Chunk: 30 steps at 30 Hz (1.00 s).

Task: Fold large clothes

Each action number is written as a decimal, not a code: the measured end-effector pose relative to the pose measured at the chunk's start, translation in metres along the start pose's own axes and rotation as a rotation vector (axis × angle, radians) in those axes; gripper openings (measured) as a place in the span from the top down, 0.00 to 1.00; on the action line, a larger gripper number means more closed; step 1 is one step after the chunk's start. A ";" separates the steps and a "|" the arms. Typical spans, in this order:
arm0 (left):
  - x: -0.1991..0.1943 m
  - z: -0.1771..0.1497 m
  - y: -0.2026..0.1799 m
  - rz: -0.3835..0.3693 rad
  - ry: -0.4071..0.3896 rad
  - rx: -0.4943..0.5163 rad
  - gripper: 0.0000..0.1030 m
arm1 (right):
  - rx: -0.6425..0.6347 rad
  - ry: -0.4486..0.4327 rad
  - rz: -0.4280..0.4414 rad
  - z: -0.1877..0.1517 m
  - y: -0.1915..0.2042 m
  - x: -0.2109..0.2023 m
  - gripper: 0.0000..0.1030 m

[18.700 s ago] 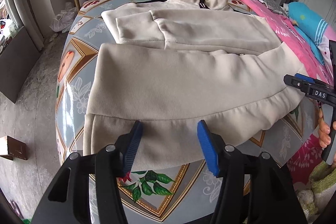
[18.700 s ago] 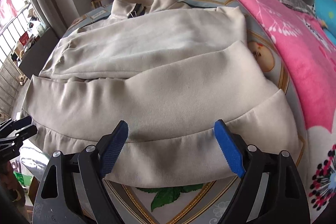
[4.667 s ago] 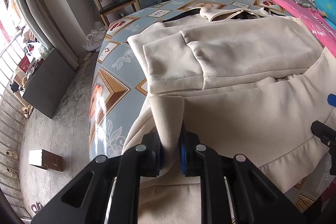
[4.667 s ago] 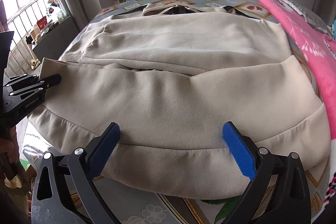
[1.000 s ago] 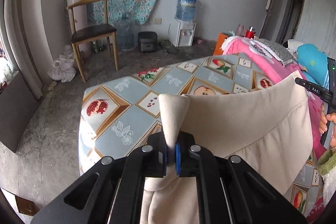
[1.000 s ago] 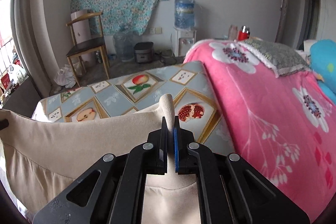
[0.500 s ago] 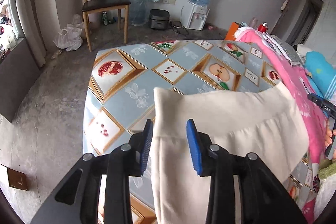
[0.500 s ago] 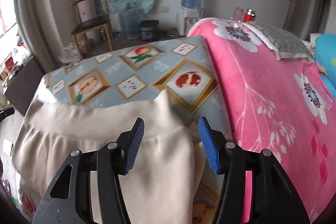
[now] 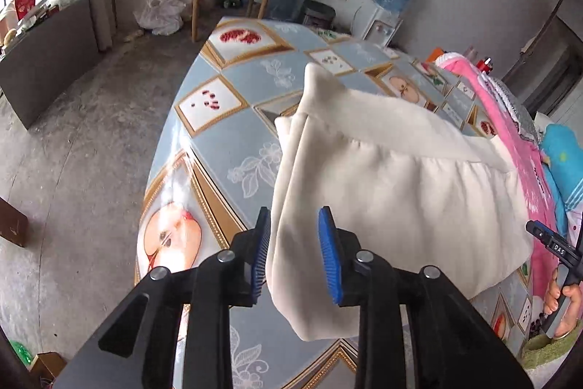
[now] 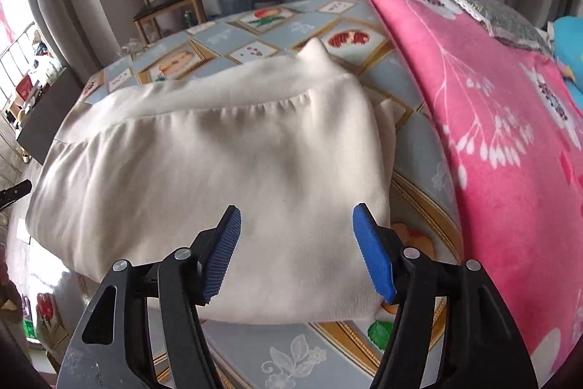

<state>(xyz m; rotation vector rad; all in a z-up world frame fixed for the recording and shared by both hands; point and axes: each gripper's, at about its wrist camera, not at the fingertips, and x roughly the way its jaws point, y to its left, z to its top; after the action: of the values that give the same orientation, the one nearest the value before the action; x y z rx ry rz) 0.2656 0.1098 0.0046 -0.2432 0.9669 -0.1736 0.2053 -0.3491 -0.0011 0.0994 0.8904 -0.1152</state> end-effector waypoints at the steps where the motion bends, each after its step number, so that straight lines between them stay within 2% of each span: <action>1: -0.007 -0.003 -0.005 -0.016 -0.018 0.006 0.74 | 0.000 -0.013 -0.004 -0.003 0.002 -0.006 0.38; 4: -0.006 -0.018 -0.024 -0.043 -0.015 0.073 0.71 | 0.010 0.004 -0.048 -0.022 0.001 -0.001 0.38; 6: 0.018 -0.032 -0.034 -0.015 0.060 0.113 0.70 | 0.005 0.063 -0.111 -0.036 -0.001 0.021 0.38; 7: 0.031 -0.040 -0.035 0.008 0.097 0.122 0.70 | -0.002 0.054 -0.126 -0.041 -0.001 0.023 0.37; 12: 0.021 -0.042 -0.026 0.022 0.054 0.059 0.67 | 0.008 0.049 -0.188 -0.043 0.006 -0.002 0.34; 14: 0.001 -0.046 -0.024 0.009 0.020 0.057 0.67 | 0.057 0.028 -0.133 -0.050 -0.001 -0.018 0.27; 16: -0.018 -0.056 -0.023 -0.031 -0.007 0.058 0.61 | 0.135 0.013 -0.037 -0.065 -0.010 -0.032 0.15; 18: -0.032 -0.069 -0.022 -0.084 -0.009 0.056 0.48 | 0.216 0.028 0.061 -0.082 -0.016 -0.037 0.15; 22: -0.030 -0.094 -0.033 -0.238 0.049 0.038 0.39 | 0.325 0.067 0.179 -0.107 -0.015 -0.028 0.15; 25: -0.010 -0.104 -0.032 -0.316 0.109 -0.063 0.39 | 0.390 0.062 0.226 -0.113 -0.014 -0.018 0.15; 28: 0.005 -0.106 -0.021 -0.358 0.094 -0.193 0.39 | 0.449 0.014 0.267 -0.112 -0.016 -0.014 0.15; 30: 0.013 -0.104 -0.008 -0.418 0.069 -0.311 0.39 | 0.473 -0.009 0.283 -0.108 -0.019 -0.010 0.15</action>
<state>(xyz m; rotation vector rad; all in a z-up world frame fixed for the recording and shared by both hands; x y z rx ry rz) 0.1861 0.0858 -0.0599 -0.7307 1.0015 -0.4166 0.1139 -0.3524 -0.0617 0.6627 0.8180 -0.0598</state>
